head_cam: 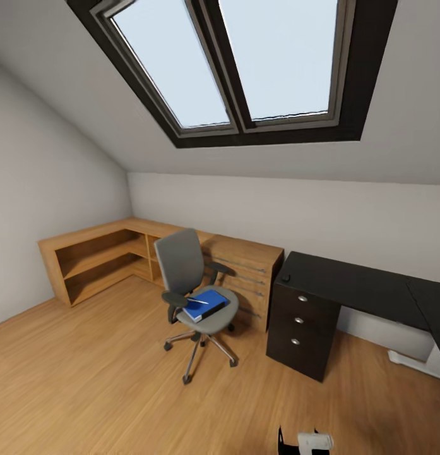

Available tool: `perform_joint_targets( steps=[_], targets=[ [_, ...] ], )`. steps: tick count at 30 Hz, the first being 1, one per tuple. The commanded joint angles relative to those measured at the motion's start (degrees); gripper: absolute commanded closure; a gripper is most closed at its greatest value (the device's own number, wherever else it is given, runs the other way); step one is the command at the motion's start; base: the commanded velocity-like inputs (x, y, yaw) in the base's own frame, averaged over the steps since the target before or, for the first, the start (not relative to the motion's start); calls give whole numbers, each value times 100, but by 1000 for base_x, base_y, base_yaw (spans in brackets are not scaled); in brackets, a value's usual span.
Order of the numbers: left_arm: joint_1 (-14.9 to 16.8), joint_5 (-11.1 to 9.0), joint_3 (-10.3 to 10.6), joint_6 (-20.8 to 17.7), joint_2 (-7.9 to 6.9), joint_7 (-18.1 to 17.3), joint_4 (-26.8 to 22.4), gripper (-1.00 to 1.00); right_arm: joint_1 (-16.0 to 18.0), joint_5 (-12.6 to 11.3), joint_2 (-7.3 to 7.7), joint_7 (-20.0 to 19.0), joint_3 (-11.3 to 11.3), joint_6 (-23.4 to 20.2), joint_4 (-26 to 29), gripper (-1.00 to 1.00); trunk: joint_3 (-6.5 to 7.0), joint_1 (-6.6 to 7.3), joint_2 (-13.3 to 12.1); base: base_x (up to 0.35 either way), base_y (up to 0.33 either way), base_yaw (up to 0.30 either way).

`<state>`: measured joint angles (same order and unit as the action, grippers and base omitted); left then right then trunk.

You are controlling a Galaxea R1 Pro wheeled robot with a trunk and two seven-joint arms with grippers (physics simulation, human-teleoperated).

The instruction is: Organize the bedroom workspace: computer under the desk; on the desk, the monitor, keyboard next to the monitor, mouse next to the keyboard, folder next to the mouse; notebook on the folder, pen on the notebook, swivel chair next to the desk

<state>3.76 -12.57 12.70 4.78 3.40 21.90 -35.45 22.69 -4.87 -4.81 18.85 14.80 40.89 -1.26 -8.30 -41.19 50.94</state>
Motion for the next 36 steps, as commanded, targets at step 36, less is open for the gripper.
perform_joint_targets(
  steps=[36],
  targets=[
    [7,-70,39,31,-7,34,3,-100,8,-49,-13,14,49,33,-6,-100,638,794,-1438,-335,37,0]
  ],
)
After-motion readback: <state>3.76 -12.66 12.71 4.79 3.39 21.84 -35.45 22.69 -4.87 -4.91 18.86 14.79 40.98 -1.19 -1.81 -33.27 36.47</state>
